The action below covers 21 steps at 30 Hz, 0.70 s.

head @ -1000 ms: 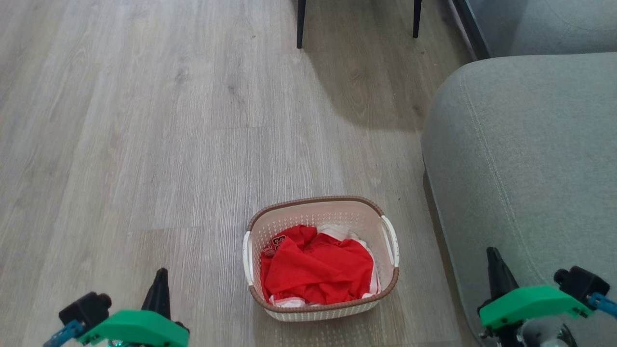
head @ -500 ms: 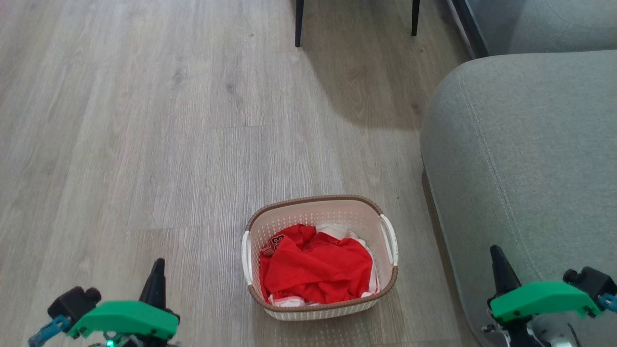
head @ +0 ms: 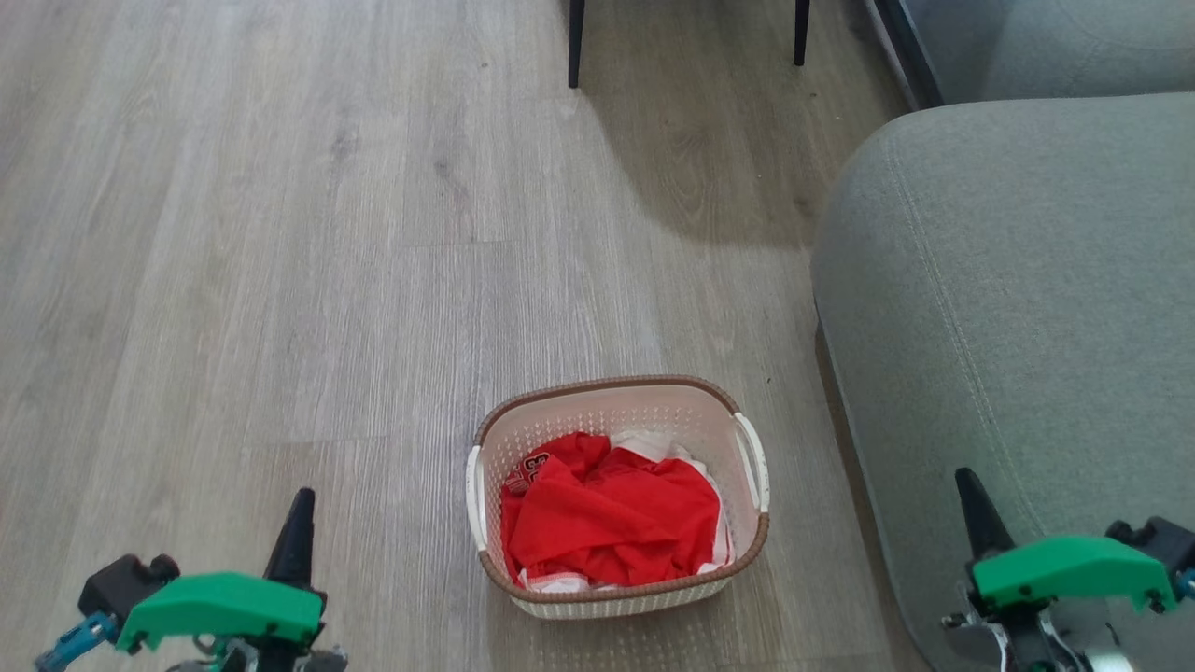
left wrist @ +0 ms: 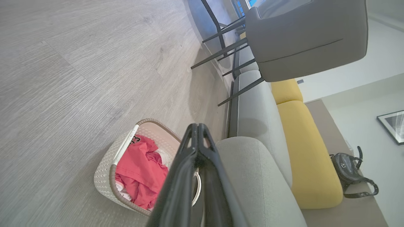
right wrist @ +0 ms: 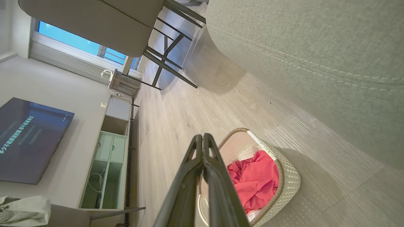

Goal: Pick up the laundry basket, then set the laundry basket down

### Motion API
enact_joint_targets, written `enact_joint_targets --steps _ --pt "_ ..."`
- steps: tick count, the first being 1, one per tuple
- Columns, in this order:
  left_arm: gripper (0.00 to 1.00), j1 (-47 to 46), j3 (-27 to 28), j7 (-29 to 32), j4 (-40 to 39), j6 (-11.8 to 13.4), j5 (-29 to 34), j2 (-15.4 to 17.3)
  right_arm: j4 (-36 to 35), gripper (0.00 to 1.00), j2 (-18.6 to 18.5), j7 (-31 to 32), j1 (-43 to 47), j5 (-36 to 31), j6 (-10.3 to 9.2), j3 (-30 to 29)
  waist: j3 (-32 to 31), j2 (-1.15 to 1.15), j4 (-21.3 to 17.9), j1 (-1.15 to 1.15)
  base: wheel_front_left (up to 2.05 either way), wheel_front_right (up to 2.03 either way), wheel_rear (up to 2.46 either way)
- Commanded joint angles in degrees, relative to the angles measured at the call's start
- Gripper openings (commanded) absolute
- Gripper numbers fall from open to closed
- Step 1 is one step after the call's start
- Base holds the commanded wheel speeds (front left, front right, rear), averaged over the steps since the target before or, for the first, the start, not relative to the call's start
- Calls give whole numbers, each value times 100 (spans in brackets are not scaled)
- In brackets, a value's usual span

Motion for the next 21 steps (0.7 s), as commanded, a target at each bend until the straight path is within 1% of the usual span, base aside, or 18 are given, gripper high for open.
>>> enact_joint_targets --steps 1,21 --pt "0 -385 216 30 -141 -43 -140 3 -156 0 -116 43 -349 142 -8 42 1 0 -2 0 0 0 0" --pt "0 -641 494 364 -84 -260 -1457 -31 -108 0 -122 376 -512 1427 -11 -132 32 0 -36 0 0 0 0"
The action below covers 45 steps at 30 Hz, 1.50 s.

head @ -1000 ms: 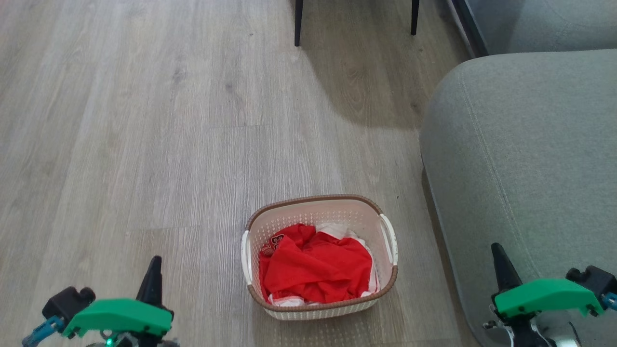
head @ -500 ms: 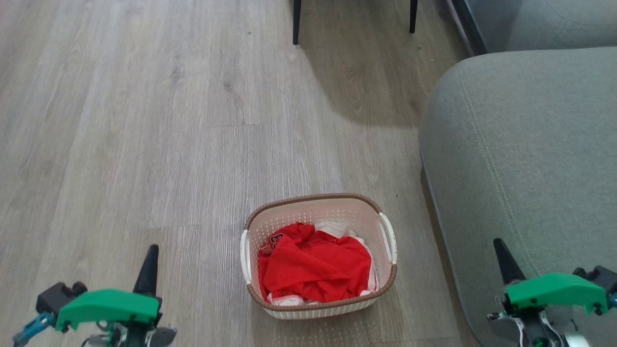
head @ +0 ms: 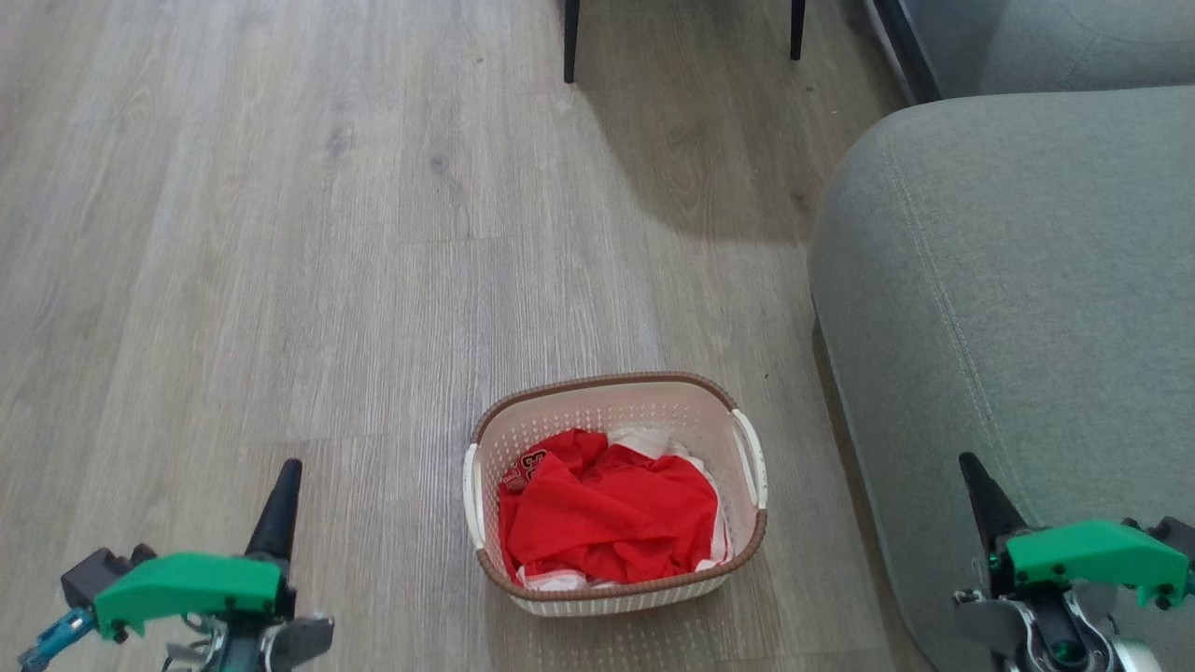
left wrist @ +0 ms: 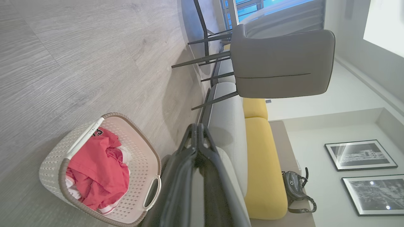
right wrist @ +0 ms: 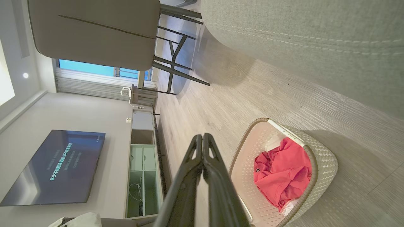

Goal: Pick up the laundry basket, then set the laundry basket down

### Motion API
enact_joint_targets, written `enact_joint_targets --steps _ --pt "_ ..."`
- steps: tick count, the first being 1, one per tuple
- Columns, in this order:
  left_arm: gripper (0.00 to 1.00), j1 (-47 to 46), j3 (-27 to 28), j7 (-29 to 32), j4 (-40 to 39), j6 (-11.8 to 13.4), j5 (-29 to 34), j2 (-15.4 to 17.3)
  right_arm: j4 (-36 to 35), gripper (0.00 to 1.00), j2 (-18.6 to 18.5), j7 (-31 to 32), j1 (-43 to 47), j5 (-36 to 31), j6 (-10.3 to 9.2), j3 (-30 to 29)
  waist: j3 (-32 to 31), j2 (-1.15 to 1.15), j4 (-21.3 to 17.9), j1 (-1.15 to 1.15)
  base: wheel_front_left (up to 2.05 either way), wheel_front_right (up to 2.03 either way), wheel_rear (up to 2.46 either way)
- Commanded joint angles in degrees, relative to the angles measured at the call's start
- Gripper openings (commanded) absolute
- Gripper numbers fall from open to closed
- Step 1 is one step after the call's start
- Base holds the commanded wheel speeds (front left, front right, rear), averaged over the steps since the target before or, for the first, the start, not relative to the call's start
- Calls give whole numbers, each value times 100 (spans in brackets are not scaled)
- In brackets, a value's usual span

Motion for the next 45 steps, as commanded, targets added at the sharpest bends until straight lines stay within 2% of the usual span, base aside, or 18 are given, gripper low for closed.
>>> enact_joint_targets --steps 1,22,45 --pt "0 -399 198 57 -165 -59 -155 32 -168 0 -117 41 -316 153 -6 64 1 0 -2 0 0 0 0" --pt "0 -668 494 412 -104 -286 -1531 -8 -117 0 -117 398 -488 1492 -9 -129 33 0 -38 0 0 0 0" --pt "0 -675 526 440 -103 -290 -1531 -27 -113 0 -85 440 -495 1476 -9 -178 34 0 -39 0 0 0 0"
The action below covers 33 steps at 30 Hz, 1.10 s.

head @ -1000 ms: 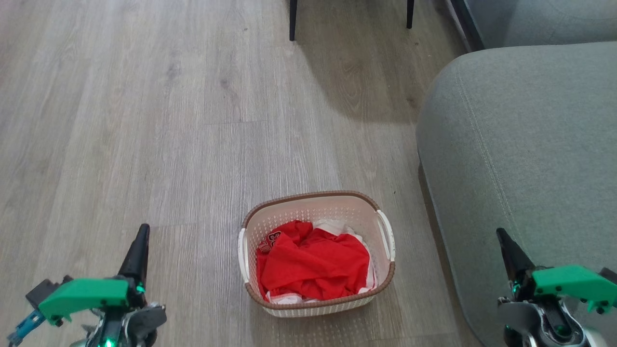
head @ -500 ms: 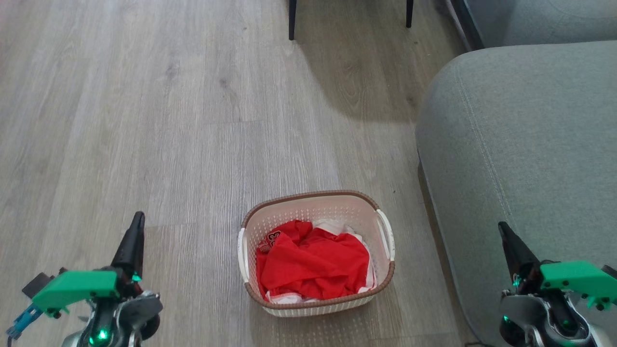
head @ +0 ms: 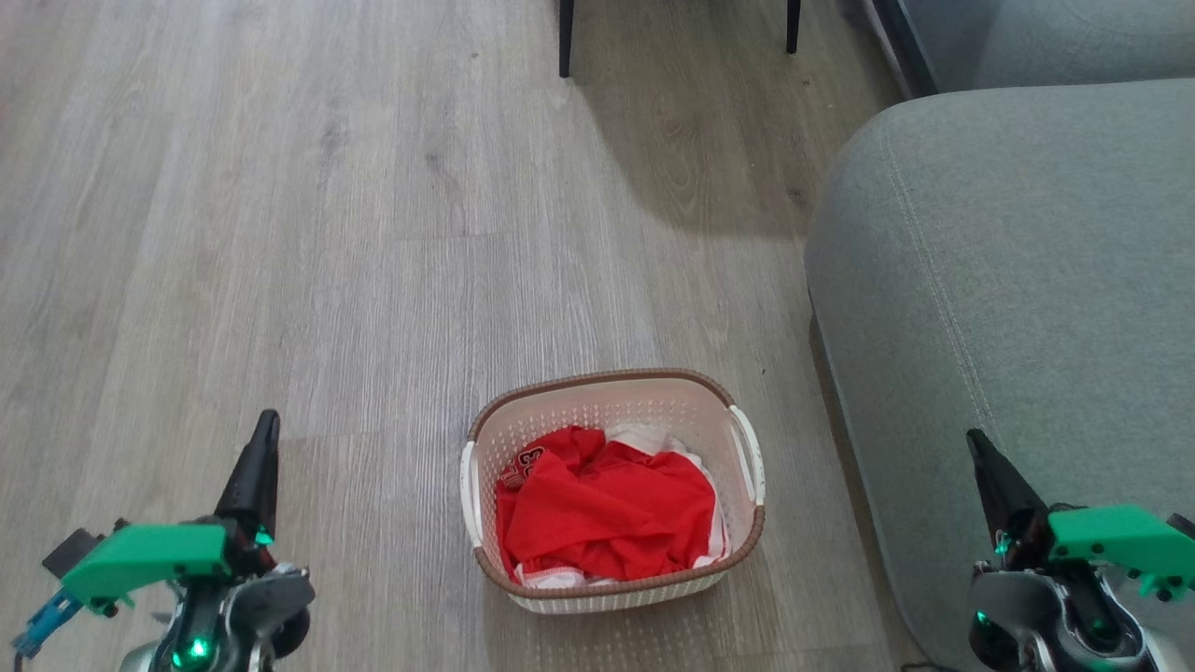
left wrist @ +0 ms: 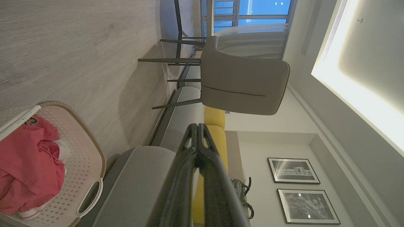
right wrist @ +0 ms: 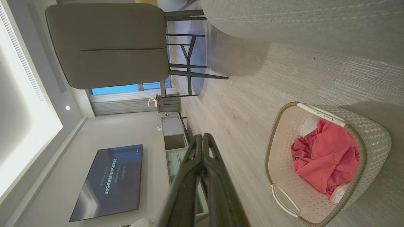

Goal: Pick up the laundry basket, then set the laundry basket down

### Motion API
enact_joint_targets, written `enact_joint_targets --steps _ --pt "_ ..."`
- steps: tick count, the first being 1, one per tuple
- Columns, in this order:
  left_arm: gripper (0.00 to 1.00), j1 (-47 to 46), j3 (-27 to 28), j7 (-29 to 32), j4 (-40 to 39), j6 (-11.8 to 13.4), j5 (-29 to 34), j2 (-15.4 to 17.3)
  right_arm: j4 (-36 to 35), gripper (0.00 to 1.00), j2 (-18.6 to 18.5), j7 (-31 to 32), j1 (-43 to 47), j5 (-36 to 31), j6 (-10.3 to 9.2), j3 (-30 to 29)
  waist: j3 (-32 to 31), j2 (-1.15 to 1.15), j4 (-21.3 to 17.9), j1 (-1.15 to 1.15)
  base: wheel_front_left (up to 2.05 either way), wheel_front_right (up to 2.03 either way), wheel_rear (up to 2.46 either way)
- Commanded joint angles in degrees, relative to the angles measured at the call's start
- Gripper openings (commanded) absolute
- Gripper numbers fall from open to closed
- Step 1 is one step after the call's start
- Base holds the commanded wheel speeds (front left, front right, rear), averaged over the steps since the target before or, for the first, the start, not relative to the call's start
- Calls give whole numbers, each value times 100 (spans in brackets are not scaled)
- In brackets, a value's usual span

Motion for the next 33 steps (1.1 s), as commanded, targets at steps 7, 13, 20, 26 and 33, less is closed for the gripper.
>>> enact_joint_targets --steps 7,13,20,26,33 --pt "0 -273 195 43 -172 -38 17 19 -184 0 -69 52 -274 -14 -9 71 0 0 0 0 0 0 0" --pt "0 -274 200 47 -172 -38 21 15 -183 0 -62 60 -275 -23 -9 61 0 0 0 0 0 0 0" --pt "0 -274 206 52 -172 -38 26 11 -182 0 -55 69 -276 -31 -9 51 0 0 0 0 0 0 0" --pt "0 -275 210 55 -171 -38 30 8 -182 0 -50 74 -277 -37 -9 44 0 0 0 0 0 0 0" --pt "0 -275 215 59 -171 -38 34 4 -182 0 -43 82 -277 -45 -9 34 0 0 0 0 0 0 0"
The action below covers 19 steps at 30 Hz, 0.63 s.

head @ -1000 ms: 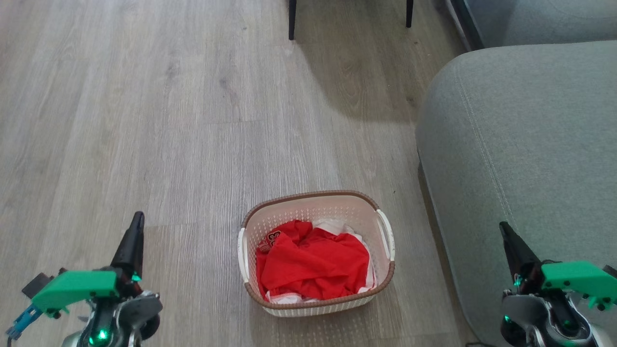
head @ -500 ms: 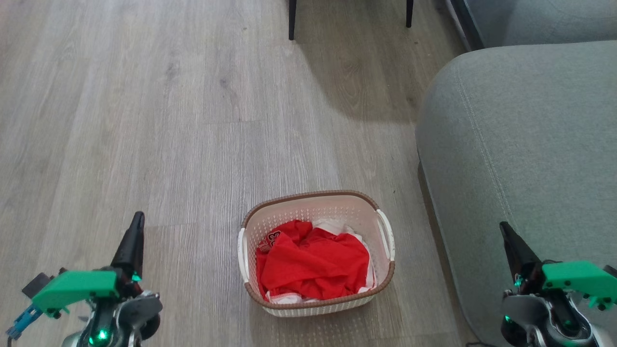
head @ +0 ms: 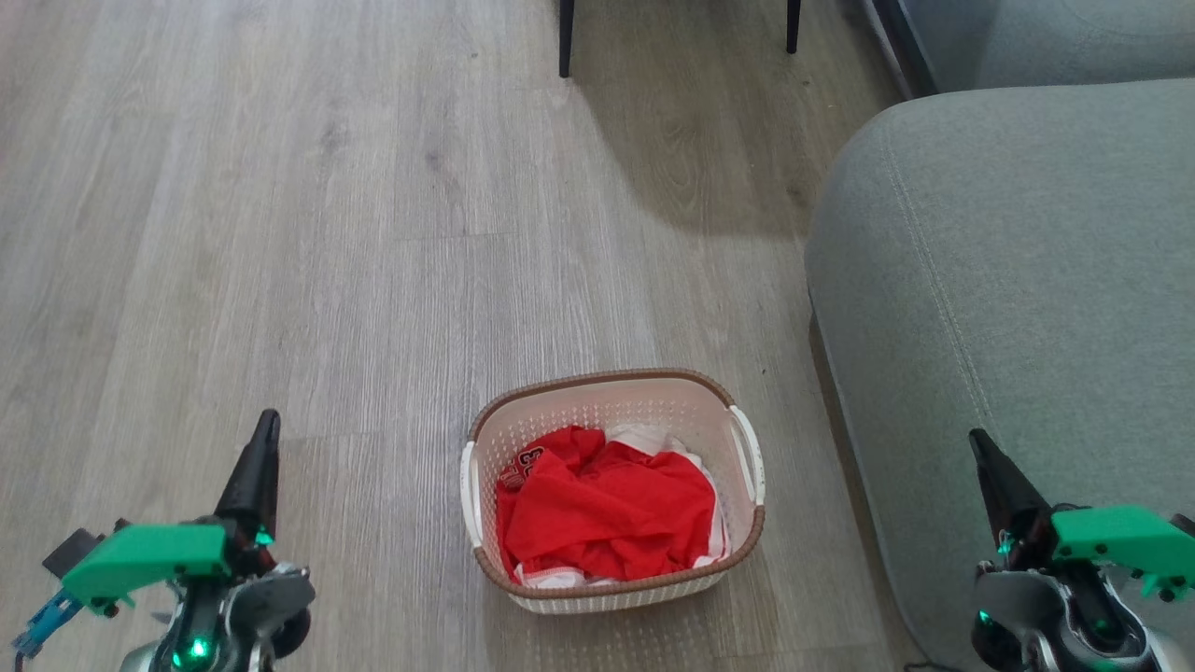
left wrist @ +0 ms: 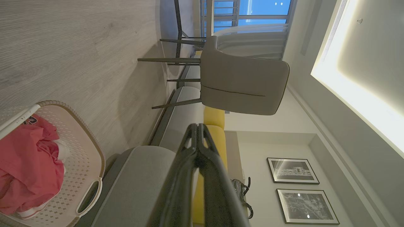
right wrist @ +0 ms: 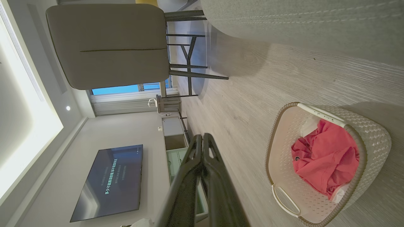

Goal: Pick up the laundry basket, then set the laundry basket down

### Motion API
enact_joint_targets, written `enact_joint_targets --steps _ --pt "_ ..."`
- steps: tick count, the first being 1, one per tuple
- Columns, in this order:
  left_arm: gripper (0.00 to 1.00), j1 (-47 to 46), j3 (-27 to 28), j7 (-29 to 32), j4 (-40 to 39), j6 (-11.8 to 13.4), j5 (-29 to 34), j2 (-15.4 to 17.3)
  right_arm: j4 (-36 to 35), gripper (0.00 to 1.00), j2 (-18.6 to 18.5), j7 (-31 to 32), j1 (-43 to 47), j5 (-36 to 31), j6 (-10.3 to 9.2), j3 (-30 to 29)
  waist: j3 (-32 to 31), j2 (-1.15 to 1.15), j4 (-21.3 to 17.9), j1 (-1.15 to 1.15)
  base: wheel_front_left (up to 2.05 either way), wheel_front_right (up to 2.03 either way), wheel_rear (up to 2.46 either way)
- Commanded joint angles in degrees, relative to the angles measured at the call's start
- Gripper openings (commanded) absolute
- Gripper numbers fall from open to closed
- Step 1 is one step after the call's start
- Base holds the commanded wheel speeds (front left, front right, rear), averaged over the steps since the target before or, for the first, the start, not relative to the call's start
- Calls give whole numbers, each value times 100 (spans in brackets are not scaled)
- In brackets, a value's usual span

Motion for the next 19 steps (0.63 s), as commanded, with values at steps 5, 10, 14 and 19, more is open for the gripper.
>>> enact_joint_targets --steps 5,10,14,19 --pt "0 -274 195 37 -171 -38 36 20 -181 0 -44 37 -278 -40 -9 83 0 0 0 0 0 0 0" --pt "0 -274 199 39 -171 -38 38 17 -181 0 -40 42 -279 -45 -9 77 0 0 0 0 0 0 0" --pt "0 -275 201 41 -171 -38 40 16 -181 0 -37 45 -279 -49 -9 73 0 0 0 0 0 0 0" --pt "0 -275 204 43 -171 -38 42 14 -180 0 -34 49 -279 -53 -9 68 0 0 0 0 0 0 0"
